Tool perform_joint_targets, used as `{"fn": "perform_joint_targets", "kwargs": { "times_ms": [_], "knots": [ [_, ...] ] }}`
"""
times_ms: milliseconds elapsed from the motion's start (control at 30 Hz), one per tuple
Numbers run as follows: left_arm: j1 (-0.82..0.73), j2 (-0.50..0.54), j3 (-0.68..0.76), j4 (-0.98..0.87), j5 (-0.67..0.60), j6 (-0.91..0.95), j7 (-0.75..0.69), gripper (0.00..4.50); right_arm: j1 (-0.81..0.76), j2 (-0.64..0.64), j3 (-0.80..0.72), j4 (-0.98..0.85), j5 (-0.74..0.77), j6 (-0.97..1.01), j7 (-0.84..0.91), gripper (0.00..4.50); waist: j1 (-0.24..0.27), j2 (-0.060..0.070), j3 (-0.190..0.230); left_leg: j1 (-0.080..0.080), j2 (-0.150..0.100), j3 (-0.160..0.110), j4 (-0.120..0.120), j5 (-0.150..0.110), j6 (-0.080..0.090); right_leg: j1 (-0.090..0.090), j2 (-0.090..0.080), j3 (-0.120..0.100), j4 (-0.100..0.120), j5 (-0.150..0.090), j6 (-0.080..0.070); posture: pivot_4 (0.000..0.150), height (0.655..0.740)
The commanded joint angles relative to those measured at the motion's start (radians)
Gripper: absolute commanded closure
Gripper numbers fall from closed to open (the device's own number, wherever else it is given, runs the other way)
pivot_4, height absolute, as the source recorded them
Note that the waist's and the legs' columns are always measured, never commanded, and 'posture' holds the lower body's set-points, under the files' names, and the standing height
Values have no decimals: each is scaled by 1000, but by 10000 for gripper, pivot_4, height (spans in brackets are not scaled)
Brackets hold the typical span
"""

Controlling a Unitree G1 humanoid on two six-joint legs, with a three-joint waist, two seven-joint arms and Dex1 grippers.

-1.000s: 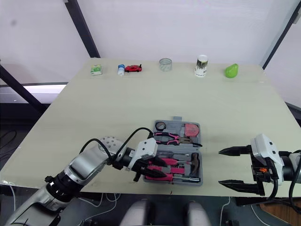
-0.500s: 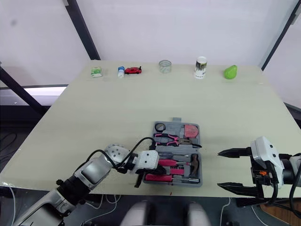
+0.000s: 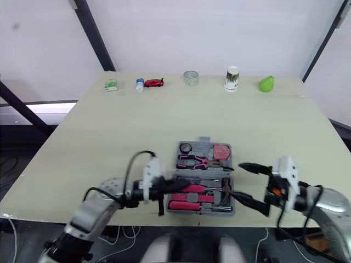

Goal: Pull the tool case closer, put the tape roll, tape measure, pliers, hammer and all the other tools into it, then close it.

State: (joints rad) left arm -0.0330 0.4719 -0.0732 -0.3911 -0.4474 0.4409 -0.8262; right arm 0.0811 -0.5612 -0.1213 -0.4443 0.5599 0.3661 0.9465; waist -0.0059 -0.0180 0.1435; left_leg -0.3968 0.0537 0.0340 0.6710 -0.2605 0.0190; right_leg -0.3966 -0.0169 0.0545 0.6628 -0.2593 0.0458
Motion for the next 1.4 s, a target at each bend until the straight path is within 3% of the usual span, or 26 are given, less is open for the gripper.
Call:
{"fn": "perform_joint_targets", "kwargs": {
  "times_ms": [33, 167, 267, 333, 400, 500, 533, 567, 767, 867, 1000, 1033, 1067, 1167, 1333, 1400],
  "knots": [
    [67, -31, 114, -71, -67, 34, 108, 44302, -76, 65, 56, 60, -58, -45, -79, 0, -4, 0, 1, 0, 0, 0, 0, 0, 0, 0, 0, 0, 0, 0, 0, 1500, 7400],
    [153, -33, 209, -58, -104, -7, 107, 44302, -165, 121, 88, 180, -118, -84, -127, 0, -6, 1, 2, -1, -3, 0, 0, 0, 0, -1, 0, 0, 0, 0, 0, 1500, 7400],
    [226, -13, 268, -11, -121, -57, 43, 37206, -151, 77, 58, 240, -125, -99, -91, 0, -1, 1, 2, -1, -5, 0, -1, 0, 0, -1, -1, -1, 0, 0, 0, 1500, 7400],
    [269, 3, 305, 15, -132, -74, 10, 28390, -101, 22, 16, 270, -120, -134, -30, 0, 0, 1, 2, -1, -5, 1, -1, 0, 0, -1, -2, -1, 0, 0, 0, 1500, 7400],
    [307, 21, 333, 44, -128, -103, -22, 24660, -40, -24, -31, 297, -101, -166, 29, 0, 4, 1, 3, -2, -6, 5, -1, 0, 0, -1, -3, -1, -1, -2, -3, 1500, 7400],
    [349, 40, 367, 81, -129, -133, -57, 14362, 69, -67, -125, 318, -52, -179, 76, 0, 0, 1, 3, -1, -5, 6, -2, 0, 0, -1, -3, 0, -1, -2, -3, 1500, 7400],
    [370, 49, 382, 93, -129, -142, -74, 8860, 103, -80, -155, 329, -45, -192, 94, 0, -5, 1, 4, -1, -4, 7, -2, 0, 0, -1, -2, 0, -1, -2, -3, 1500, 7400],
    [399, 68, 410, 123, -126, -157, -104, 354, 155, -93, -206, 344, -45, -213, 108, 0, -5, 1, 4, 1, -4, 7, -1, 0, 0, 0, -2, 0, -1, -2, -4, 1500, 7400],
    [431, 111, 455, 225, -110, -218, -168, 354, 246, -89, -310, 387, -65, -316, 94, 0, -11, 0, 5, 1, 0, 12, -2, 0, 0, -2, -1, 3, -2, -3, -4, 1500, 7400],
    [391, 127, 436, 241, -93, -222, -172, 354, 245, -70, -292, 351, -75, -320, 59, 0, -8, 0, 5, 1, 2, 12, -1, 0, 0, -2, -1, 4, -1, -4, -1, 1500, 7400],
    [228, 186, 353, 243, -82, -160, -194, 354, 150, -63, -180, 235, -131, -242, -35, 0, -6, 0, 5, 1, 2, 13, -1, 0, 0, -3, -1, 4, -1, -3, -2, 1500, 7400],
    [187, 200, 332, 254, -79, -145, -204, 4253, 113, -79, -146, 235, -150, -216, -36, 0, -6, 0, 5, 1, 2, 13, -1, 0, 0, -3, -1, 5, 0, -2, -4, 1500, 7400],
    [147, 212, 313, 267, -77, -126, -210, 5405, 77, -99, -112, 239, -166, -185, -32, 0, -6, 0, 5, 1, 1, 13, -1, 0, 0, -4, -1, 5, 0, -2, -4, 1500, 7400],
    [39, 261, 231, 324, -27, -105, -251, 16616, -51, -148, -35, 281, -185, -65, -24, 8841, -8, 0, 5, 0, -1, 14, -2, 0, 0, -5, -1, 7, 0, -2, -4, 1500, 7400],
    [-159, 310, 94, 441, 60, -95, -335, 42742, -289, -192, 123, 407, -293, 11, 5, 35803, -7, 0, 6, -3, -1, 16, -3, 0, 0, -9, 1, 9, 0, 0, -1, 1500, 7400],
    [-244, 301, 26, 514, 110, -115, -375, 45000, -353, -215, 190, 443, -337, 37, 40, 43654, -3, 0, 6, -5, -2, 16, -3, 0, 0, -11, 2, 8, 1, 0, -1, 1500, 7400]
  ]
}}
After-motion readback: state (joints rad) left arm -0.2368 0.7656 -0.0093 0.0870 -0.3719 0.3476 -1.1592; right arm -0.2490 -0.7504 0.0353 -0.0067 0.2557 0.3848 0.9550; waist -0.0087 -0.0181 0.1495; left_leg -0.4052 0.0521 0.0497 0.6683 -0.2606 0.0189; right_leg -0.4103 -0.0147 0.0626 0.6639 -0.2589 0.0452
